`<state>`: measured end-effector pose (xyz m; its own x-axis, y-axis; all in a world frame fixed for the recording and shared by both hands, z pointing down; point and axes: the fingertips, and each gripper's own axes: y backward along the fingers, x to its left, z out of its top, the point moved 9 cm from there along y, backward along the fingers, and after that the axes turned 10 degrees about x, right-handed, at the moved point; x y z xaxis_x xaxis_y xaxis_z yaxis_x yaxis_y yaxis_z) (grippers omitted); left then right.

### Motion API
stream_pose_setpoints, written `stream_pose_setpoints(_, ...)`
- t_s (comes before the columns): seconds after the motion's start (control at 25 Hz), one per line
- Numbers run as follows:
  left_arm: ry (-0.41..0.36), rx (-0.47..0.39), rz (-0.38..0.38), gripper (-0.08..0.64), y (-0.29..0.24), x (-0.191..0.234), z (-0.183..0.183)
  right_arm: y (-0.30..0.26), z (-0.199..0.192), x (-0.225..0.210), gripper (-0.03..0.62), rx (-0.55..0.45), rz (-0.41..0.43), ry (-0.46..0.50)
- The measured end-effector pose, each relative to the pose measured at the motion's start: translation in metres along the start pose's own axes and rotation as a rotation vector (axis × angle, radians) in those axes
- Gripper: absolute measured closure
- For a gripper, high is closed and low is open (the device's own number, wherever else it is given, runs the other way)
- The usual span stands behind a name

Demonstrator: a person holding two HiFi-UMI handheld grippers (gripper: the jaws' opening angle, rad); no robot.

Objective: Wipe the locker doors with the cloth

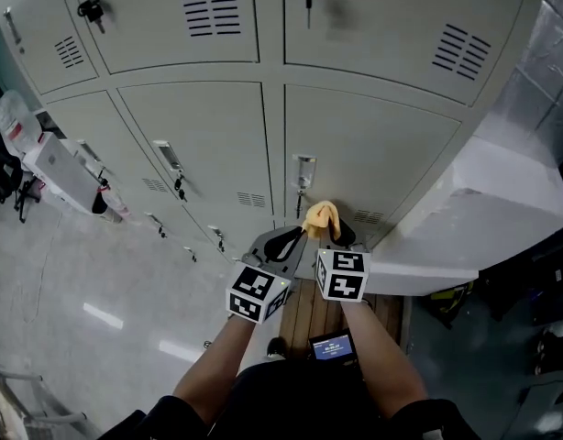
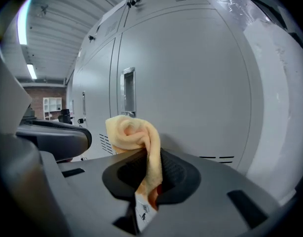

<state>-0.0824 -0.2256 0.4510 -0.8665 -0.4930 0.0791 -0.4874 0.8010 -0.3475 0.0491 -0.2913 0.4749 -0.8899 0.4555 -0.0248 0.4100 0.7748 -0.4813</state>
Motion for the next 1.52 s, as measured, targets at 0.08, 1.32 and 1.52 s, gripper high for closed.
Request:
stream_pose_setpoints(0.08, 0.009, 0.001, 0.016, 0.522, 0.008, 0.008, -0.003, -0.007, 0.000, 0.010, 0.522, 0.012, 0.017, 0.009)
stream_pose_setpoints(1.32, 0.028, 0.028, 0.068, 0.522, 0.038, 0.052, -0.024, -0.059, -0.003, 0.050, 0.522, 0.095, 0.019, -0.065)
stream_pose_setpoints(1.52, 0.021, 0.024, 0.055, 0.522, 0.030, 0.048, -0.019, -0.054, -0.006, 0.037, 0.522, 0.098, -0.003, -0.061)
